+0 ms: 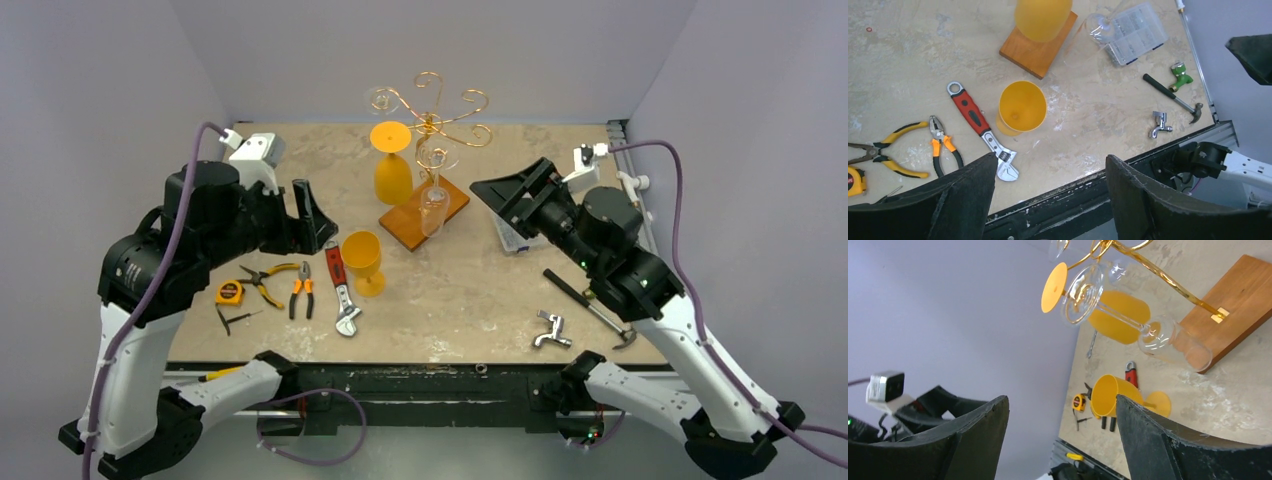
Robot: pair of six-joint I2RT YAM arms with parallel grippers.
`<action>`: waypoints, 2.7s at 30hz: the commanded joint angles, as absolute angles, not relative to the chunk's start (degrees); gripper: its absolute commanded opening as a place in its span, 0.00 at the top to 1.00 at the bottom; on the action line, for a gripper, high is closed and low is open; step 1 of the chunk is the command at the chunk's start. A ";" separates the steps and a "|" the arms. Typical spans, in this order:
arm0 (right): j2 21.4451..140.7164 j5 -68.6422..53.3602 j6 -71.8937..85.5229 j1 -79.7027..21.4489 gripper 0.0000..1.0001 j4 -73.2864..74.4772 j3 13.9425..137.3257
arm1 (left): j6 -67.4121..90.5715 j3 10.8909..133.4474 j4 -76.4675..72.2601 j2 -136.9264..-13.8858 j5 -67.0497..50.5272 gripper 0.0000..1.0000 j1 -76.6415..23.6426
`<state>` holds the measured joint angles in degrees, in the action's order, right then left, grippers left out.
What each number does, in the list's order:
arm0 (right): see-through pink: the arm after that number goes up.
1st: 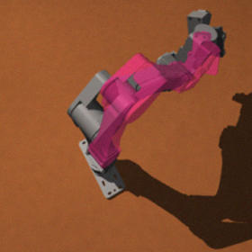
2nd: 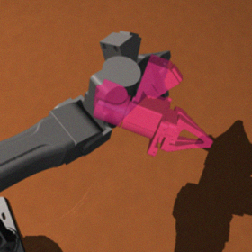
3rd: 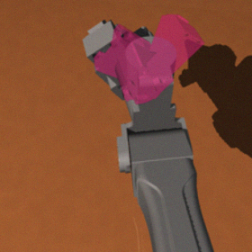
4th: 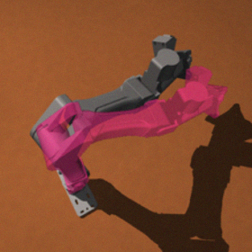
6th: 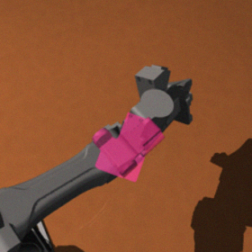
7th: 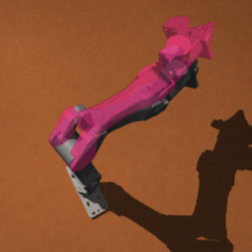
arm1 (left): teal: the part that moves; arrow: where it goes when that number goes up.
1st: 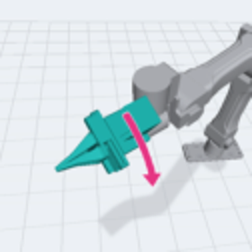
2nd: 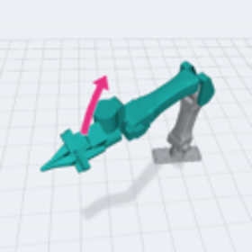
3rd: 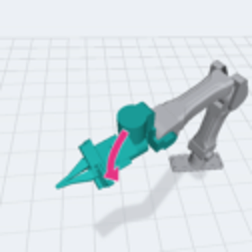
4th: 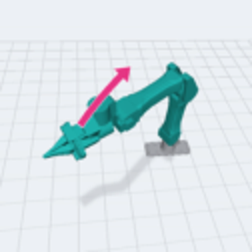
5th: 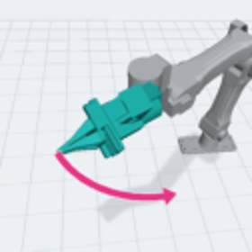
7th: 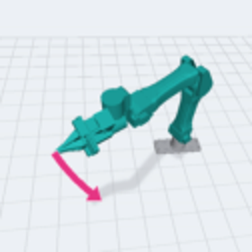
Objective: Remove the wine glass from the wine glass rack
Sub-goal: Place the wine glass at the center of the board, then pick up the wine glass from the wine rack.
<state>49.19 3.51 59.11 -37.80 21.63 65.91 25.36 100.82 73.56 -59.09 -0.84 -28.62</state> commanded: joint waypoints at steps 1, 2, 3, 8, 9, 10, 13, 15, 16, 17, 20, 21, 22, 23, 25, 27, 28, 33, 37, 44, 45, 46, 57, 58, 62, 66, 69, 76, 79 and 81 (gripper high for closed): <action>54.64 3.12 66.64 -37.70 0.25 19.79 70.41 | 25.15 103.23 73.75 -57.71 -3.72 0.23 -28.30; 55.88 2.88 66.82 -37.68 0.26 19.24 71.08 | 25.48 103.35 73.66 -57.74 -3.84 0.23 -28.26; 57.03 3.13 66.88 -37.70 0.27 18.84 71.63 | 25.87 103.38 73.56 -57.71 -3.91 0.23 -28.30; 59.73 4.07 65.62 -36.19 0.28 16.15 71.73 | 25.71 101.28 70.71 -56.98 -3.45 0.23 -28.30; 60.02 3.01 66.14 -34.92 0.28 15.77 71.59 | 25.59 101.30 70.70 -57.10 -2.75 0.23 -28.30; 60.37 1.01 66.70 -32.93 0.29 14.77 71.04 | 25.58 101.42 70.86 -57.31 -2.17 0.23 -28.26; 61.34 -8.30 69.79 -25.29 0.32 7.80 68.14 | 26.09 100.53 70.47 -57.54 -1.85 0.22 -28.27; 62.38 -13.66 70.72 -21.34 0.35 3.95 67.24 | 26.62 99.16 69.44 -57.32 -1.85 0.22 -28.26; 63.19 -15.63 70.45 -20.14 0.35 3.11 67.52 | 26.86 98.65 69.17 -57.43 -1.49 0.22 -28.30; 63.94 -17.26 69.96 -19.18 0.35 2.97 68.58 | 27.15 98.32 68.91 -57.56 -1.08 0.22 -28.30; 65.96 -21.65 68.75 -17.95 0.36 2.24 69.92 | 28.19 97.48 68.00 -57.42 -0.20 0.22 -28.29; 66.34 -22.58 68.84 -17.86 0.36 1.70 69.80 | 28.65 97.16 67.66 -57.20 -0.23 0.22 -28.30; 66.50 -23.78 69.17 -17.84 0.37 0.96 69.36 | 28.87 97.09 67.32 -57.16 -0.21 0.22 -28.30; 66.53 -24.47 69.70 -17.84 0.37 0.44 68.87 | 28.98 97.30 67.25 -57.25 -0.21 0.22 -28.30; 66.31 -25.57 70.44 -17.84 0.38 -1.55 67.85 | 28.94 98.05 67.43 -57.60 -0.22 0.22 -28.30; 66.25 -26.71 70.49 -17.84 0.38 -3.15 67.08 | 28.62 98.59 67.77 -58.02 1.35 0.22 -28.30; 66.38 -27.40 70.28 -17.84 0.39 -3.62 66.91 | 28.51 98.63 67.83 -58.15 1.53 0.22 -28.30; 67.70 -28.12 70.88 -17.82 0.44 -5.36 65.76 | 27.91 97.58 67.28 -58.01 2.00 0.22 -28.29; 68.28 -27.89 71.30 -17.92 0.46 -5.94 65.61 | 27.14 97.42 65.92 -58.65 1.65 0.22 -28.30; 70.34 -28.68 69.70 -17.93 0.49 -4.16 66.95 | 25.88 98.37 64.86 -60.83 1.16 0.22 -28.30; 70.55 -28.73 69.35 -17.97 0.50 -3.57 67.22 | 25.97 98.19 64.72 -60.78 1.08 0.22 -28.30; 70.64 -28.74 69.08 -18.03 0.50 -3.14 67.45 | 26.08 97.93 64.52 -60.55 1.06 0.22 -28.29; 72.91 -28.65 68.04 -19.44 0.59 -2.95 69.75 | 23.90 98.21 64.59 -61.92 0.63 0.22 -28.30; 73.09 -28.58 68.09 -19.62 0.59 -3.11 69.79 | 23.69 98.43 64.65 -62.16 0.54 0.22 -28.30; 73.40 -28.22 68.04 -20.68 0.61 -3.97 69.63 | 23.22 98.51 64.97 -62.40 0.52 0.22 -28.29; 73.39 -27.74 67.78 -21.05 0.63 -4.13 69.69 | 22.68 98.12 65.14 -62.45 0.31 0.22 -28.30; 73.47 -27.51 67.71 -21.39 0.65 -4.29 69.70 | 21.95 98.66 65.13 -62.86 0.26 0.22 -28.30; 74.22 -27.24 67.77 -21.95 0.68 -4.98 69.95 | 21.11 100.14 65.26 -64.40 0.26 0.22 -28.30; 74.63 -27.03 67.76 -22.09 0.70 -5.10 70.58 | 20.76 100.33 65.41 -64.45 0.31 0.21 -28.30; 74.88 -26.97 67.77 -22.17 0.71 -5.10 70.96 | 20.58 100.24 65.51 -64.36 0.61 0.21 -28.30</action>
<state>74.30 -26.96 68.75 -21.76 -2.24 67.81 22.63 98.17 66.54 -64.55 0.64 -28.62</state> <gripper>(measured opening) 0.301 0.783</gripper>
